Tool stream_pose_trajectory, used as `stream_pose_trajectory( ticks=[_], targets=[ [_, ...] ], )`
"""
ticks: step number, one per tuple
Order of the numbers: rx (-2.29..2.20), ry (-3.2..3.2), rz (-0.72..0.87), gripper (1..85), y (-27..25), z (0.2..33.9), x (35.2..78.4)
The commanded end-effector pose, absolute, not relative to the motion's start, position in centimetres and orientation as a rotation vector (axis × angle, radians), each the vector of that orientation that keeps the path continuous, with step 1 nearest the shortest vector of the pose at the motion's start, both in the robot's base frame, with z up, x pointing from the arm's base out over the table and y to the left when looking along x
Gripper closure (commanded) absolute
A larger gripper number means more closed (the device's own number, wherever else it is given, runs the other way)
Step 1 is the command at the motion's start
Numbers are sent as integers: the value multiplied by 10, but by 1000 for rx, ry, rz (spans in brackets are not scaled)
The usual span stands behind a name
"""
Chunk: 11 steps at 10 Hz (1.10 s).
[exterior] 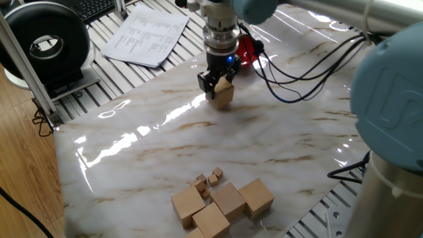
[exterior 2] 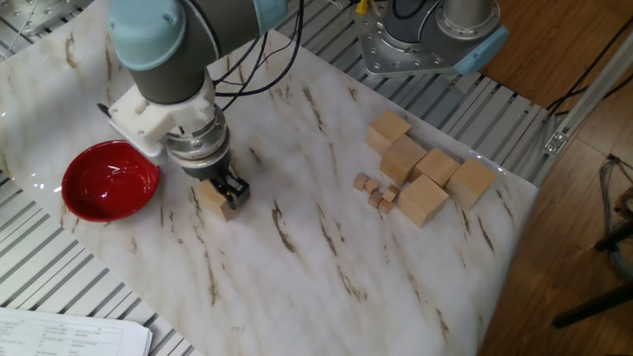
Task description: Stack the blocks into a pyramid shape
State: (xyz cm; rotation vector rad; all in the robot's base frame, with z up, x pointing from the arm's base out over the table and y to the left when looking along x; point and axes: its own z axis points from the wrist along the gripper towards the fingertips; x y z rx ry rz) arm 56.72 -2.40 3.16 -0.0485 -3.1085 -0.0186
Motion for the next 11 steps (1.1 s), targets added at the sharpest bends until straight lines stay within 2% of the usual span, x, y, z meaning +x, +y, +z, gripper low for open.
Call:
stream_pose_trajectory(
  ticks=[1,2,5,8,10,11],
  targets=[
    [-63,-3121,-51,847,-23,28,560],
    [-51,-3123,-44,847,-24,28,560],
    [34,-3129,116,843,-42,22,563],
    [25,-3134,99,843,-35,19,563],
    [63,-3130,94,803,-31,21,564],
    [85,-3127,99,753,-27,27,566]
  ],
)
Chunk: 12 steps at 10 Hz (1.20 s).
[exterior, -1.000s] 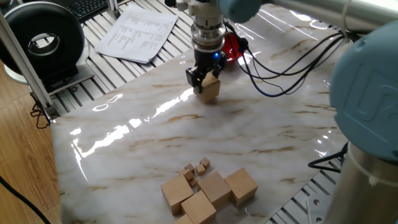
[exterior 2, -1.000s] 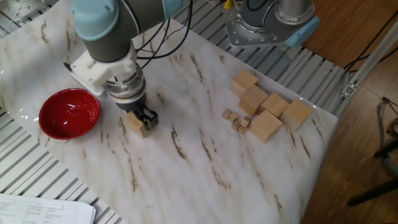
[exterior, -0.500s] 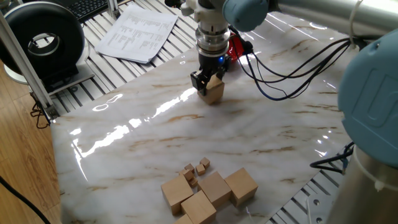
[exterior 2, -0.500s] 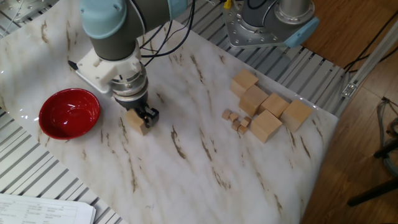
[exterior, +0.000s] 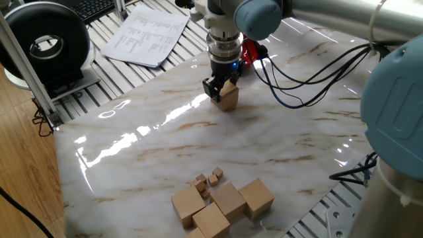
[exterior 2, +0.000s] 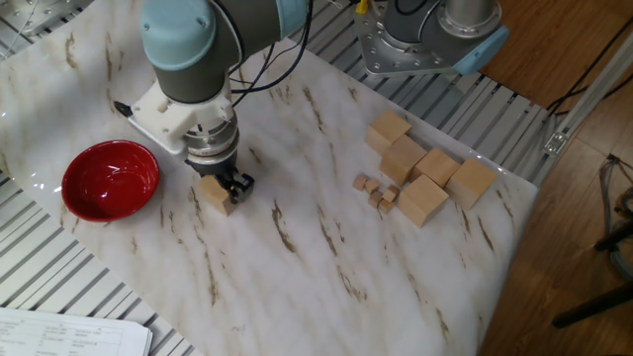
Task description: Stack the blocks into a pyramid shape
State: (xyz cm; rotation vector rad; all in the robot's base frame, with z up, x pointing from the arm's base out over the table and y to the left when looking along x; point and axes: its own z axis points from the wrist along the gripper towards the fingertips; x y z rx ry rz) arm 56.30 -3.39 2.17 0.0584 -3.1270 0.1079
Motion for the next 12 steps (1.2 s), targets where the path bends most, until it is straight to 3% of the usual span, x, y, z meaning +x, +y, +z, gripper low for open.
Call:
stream_pose_trajectory(
  ticks=[1,3,4,7,12],
  targets=[
    [127,-3139,95,713,-27,33,573],
    [263,-3169,53,533,-26,33,582],
    [275,-3190,37,510,-21,35,589],
    [271,-3188,56,537,-15,44,592],
    [166,-3155,-17,593,-31,23,567]
  ],
)
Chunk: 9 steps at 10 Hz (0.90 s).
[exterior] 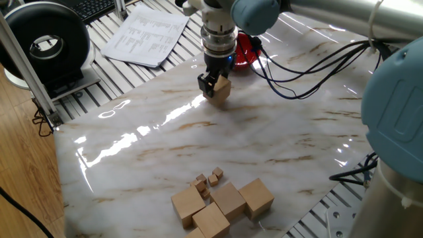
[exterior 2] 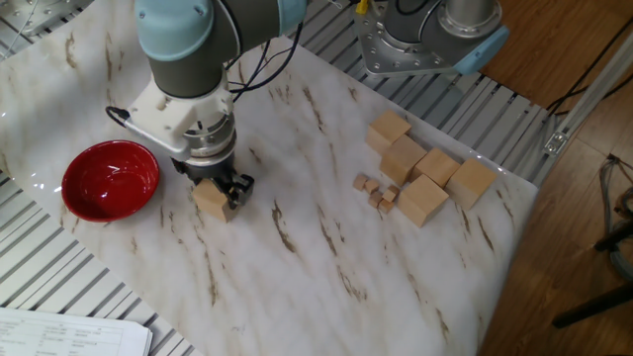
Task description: Stack the blocks into a pyramid shape
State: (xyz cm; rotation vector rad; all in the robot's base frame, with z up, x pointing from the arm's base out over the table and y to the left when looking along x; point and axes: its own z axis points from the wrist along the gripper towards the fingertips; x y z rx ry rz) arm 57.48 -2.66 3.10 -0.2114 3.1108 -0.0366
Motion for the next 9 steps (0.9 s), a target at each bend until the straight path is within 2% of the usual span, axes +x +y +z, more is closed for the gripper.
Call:
stream_pose_trajectory(
  ticks=[1,9],
  targets=[
    [-146,3106,64,530,-26,21,567],
    [4,3082,-138,487,-41,28,584]
  ],
)
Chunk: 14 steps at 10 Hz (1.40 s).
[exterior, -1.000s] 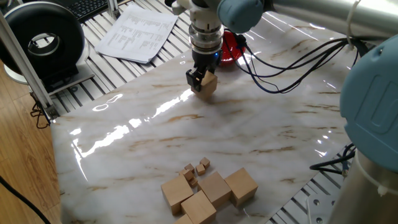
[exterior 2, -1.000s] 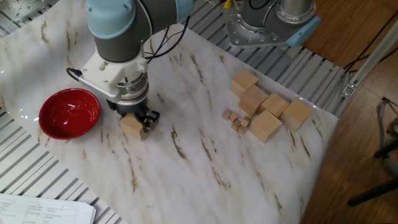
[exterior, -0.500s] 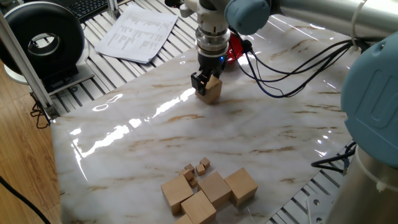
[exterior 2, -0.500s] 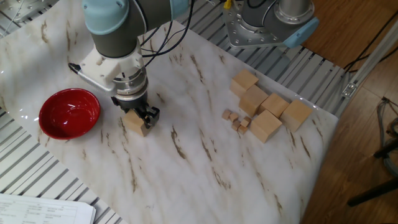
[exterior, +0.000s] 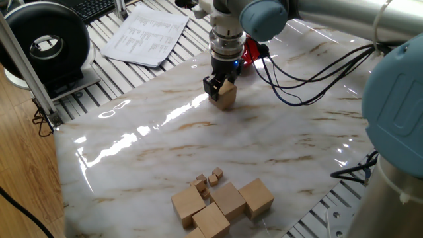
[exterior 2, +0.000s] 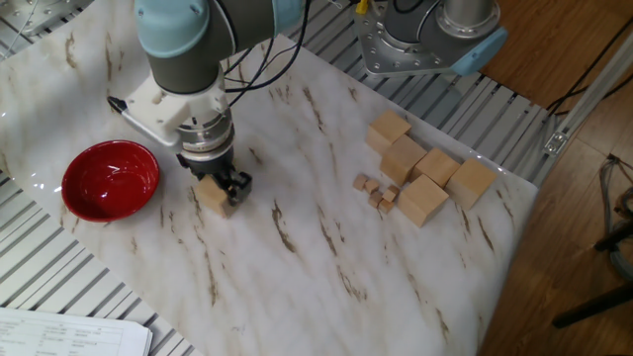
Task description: Stack the blocks into a pyramid shape
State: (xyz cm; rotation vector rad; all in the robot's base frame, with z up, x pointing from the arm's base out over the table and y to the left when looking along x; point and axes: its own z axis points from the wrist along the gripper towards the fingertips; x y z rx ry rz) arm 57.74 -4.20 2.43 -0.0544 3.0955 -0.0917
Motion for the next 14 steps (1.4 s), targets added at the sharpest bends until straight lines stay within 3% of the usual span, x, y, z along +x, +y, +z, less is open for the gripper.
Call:
stream_pose_trajectory(
  ticks=[1,6,9,12,14],
  targets=[
    [3,3069,-114,480,-40,24,589],
    [35,3108,-67,470,-34,21,580],
    [-33,3136,-27,347,-39,27,581],
    [-28,3121,-1,283,-32,23,587],
    [-57,3192,15,227,-30,23,568]
  ],
)
